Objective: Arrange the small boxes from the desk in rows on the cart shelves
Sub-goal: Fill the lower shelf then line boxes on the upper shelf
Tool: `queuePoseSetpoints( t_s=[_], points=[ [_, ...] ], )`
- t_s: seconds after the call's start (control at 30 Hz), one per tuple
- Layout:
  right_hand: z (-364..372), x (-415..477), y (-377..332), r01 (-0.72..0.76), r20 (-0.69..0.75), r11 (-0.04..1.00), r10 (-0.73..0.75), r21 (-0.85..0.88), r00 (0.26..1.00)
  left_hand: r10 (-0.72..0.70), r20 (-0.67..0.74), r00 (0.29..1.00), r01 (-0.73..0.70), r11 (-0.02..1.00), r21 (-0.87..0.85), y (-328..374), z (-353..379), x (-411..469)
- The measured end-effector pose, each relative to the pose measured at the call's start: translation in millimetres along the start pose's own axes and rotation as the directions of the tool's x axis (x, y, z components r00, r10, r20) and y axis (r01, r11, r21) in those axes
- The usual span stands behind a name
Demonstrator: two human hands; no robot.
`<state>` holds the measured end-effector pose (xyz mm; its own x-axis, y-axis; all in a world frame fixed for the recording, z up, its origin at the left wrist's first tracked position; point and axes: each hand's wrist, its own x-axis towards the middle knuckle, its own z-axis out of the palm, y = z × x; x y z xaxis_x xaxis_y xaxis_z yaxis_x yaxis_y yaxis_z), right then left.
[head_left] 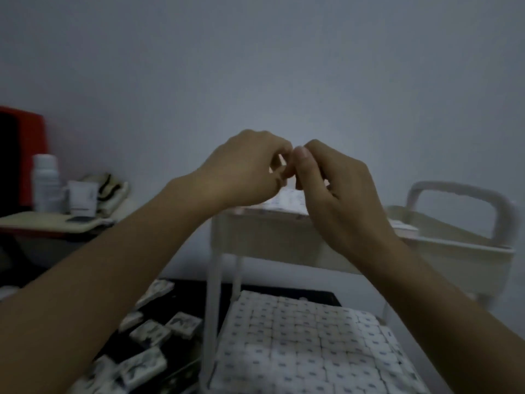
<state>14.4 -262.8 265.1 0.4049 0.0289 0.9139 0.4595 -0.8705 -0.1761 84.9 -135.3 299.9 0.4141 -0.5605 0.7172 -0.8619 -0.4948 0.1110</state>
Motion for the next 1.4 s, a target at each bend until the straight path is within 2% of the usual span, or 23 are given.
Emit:
queuePoseSetpoints(
  t_s=[0.1, 0.23, 0.3, 0.4, 0.5, 0.57, 0.63, 0.7, 0.83, 1.0, 1.1, 1.2, 1.27, 1.37, 1.4],
  points=[
    [36.3, -19.8, -33.0, 0.073, 0.078, 0.989, -0.084, 0.131, 0.993, -0.028, -0.065, 0.997, 0.029, 0.999, 0.018, -37.8, -24.0, -74.6],
    [104.0, -47.9, -60.7, 0.086, 0.291, 0.972, -0.149, 0.220, 0.945, -0.290, -0.077, 0.954, 0.285, 0.956, -0.061, -109.3, -34.6, -167.0],
    [144.6, -63.3, -69.4, 0.072, 0.401, 0.969, -0.164, 0.236, 0.901, -0.438, -0.061, 0.897, 0.436, 0.899, -0.051, -152.7, -32.4, -208.5],
    [210.3, -85.2, -73.0, 0.017, 0.554, 0.973, -0.145, 0.230, 0.820, -0.643, -0.020, 0.766, 0.643, 0.766, -0.022, -220.1, -23.7, -269.0],
    [275.0, -104.3, -66.7, -0.079, 0.697, 0.982, -0.065, 0.172, 0.715, -0.770, -0.018, 0.637, 0.770, 0.638, -0.014, -282.3, -14.8, -324.9],
    [313.0, -113.8, -60.3, -0.131, 0.753, 0.983, -0.010, 0.127, 0.658, -0.816, -0.019, 0.578, 0.816, 0.578, 0.012, -317.1, -7.9, -354.0],
    [346.5, -119.8, -56.4, -0.174, 0.780, 0.978, 0.020, 0.115, 0.626, -0.838, -0.050, 0.544, 0.839, 0.543, 0.041, -344.5, -1.2, -374.3],
    [374.9, -120.1, -57.2, -0.196, 0.790, 0.972, 0.017, 0.131, 0.613, -0.834, -0.117, 0.539, 0.842, 0.536, 0.058, -369.1, 4.6, -387.5],
    [422.9, -109.0, -65.2, -0.109, 0.783, 0.984, -0.046, 0.144, 0.621, -0.816, -0.180, 0.550, 0.835, 0.544, 0.083, -416.7, 10.3, -395.1],
    [479.0, -96.4, -72.6, -0.033, 0.810, 0.991, -0.085, 0.127, 0.580, -0.779, -0.111, 0.617, 0.782, 0.590, 0.203, -472.1, 19.4, -394.8],
    [508.1, -88.1, -72.8, -0.064, 0.832, 0.992, -0.059, 0.113, 0.552, -0.774, -0.051, 0.631, 0.744, 0.585, 0.322, -496.9, 26.4, -391.5],
    [524.9, -81.5, -74.4, -0.075, 0.821, 0.977, -0.124, 0.198, 0.558, -0.750, 0.042, 0.660, 0.674, 0.616, 0.408, -516.9, 35.2, -383.7],
    [528.9, -79.9, -80.0, -0.015, 0.830, 0.956, -0.247, 0.293, 0.500, -0.773, 0.127, 0.621, 0.645, 0.596, 0.478, -526.5, 42.3, -377.6],
    [530.8, -78.8, -86.1, 0.084, 0.882, 0.934, -0.356, 0.347, 0.310, -0.844, 0.203, 0.496, 0.695, 0.527, 0.489, -535.0, 54.1, -377.4],
    [531.4, -78.7, -86.3, 0.098, 0.901, 0.936, -0.351, 0.338, 0.253, -0.853, 0.189, 0.486, 0.722, 0.514, 0.464, -536.9, 56.1, -378.8]
  ],
)
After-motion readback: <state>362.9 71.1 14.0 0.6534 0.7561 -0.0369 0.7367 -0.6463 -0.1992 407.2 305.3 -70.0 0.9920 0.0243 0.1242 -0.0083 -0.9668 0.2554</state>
